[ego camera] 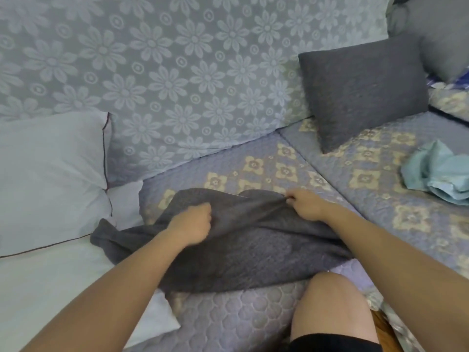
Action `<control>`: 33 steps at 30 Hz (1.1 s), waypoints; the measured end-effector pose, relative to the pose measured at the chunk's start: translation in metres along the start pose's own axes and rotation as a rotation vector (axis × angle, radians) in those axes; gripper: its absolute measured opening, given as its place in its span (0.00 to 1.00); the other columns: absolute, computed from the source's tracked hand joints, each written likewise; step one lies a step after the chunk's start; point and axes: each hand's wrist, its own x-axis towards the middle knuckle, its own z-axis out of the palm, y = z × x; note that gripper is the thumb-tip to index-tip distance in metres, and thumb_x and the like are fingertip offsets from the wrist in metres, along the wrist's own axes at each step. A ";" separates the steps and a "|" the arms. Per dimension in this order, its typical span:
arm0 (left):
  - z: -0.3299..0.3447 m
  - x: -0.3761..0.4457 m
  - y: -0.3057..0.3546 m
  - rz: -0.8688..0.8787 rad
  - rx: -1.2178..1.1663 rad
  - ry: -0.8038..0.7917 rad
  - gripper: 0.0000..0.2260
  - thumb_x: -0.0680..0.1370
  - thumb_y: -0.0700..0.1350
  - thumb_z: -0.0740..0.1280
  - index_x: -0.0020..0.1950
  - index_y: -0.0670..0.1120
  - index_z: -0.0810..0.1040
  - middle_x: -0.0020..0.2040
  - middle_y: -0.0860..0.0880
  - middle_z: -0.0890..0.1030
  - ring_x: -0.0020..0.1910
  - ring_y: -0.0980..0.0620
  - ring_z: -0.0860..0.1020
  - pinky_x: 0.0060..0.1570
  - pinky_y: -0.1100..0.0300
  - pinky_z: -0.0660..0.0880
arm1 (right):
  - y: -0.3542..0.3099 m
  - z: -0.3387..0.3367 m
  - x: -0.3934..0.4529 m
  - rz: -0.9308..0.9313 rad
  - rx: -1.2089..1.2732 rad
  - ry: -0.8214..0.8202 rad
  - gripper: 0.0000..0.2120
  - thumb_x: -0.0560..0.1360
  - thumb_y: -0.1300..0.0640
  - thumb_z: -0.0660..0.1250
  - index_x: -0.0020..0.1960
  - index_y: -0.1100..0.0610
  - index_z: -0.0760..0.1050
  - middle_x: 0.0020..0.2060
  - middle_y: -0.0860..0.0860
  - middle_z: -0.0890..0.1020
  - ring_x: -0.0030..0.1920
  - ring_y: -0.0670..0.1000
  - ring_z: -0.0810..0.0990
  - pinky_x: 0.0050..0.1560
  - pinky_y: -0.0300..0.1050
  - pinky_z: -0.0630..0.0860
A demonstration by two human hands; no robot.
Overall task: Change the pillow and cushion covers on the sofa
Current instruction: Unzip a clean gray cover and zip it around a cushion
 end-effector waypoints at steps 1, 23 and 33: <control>-0.008 0.015 0.002 -0.077 -0.078 0.111 0.07 0.83 0.47 0.58 0.55 0.46 0.73 0.54 0.40 0.81 0.52 0.39 0.79 0.51 0.48 0.76 | 0.003 -0.003 0.010 0.047 0.043 0.100 0.05 0.83 0.57 0.60 0.54 0.56 0.73 0.55 0.58 0.79 0.56 0.60 0.77 0.56 0.51 0.73; 0.014 -0.009 0.053 0.132 -0.104 0.222 0.19 0.81 0.56 0.65 0.68 0.49 0.75 0.73 0.45 0.68 0.74 0.42 0.64 0.72 0.46 0.63 | -0.066 -0.030 -0.049 -0.136 0.585 0.262 0.15 0.85 0.54 0.59 0.42 0.60 0.73 0.35 0.51 0.75 0.37 0.47 0.73 0.35 0.36 0.66; -0.051 -0.100 0.052 -0.149 -1.427 0.017 0.12 0.85 0.48 0.62 0.51 0.49 0.85 0.49 0.49 0.87 0.49 0.52 0.86 0.53 0.54 0.79 | -0.108 -0.037 -0.085 -0.106 0.254 0.579 0.07 0.80 0.52 0.66 0.44 0.53 0.74 0.40 0.48 0.79 0.44 0.52 0.78 0.41 0.46 0.70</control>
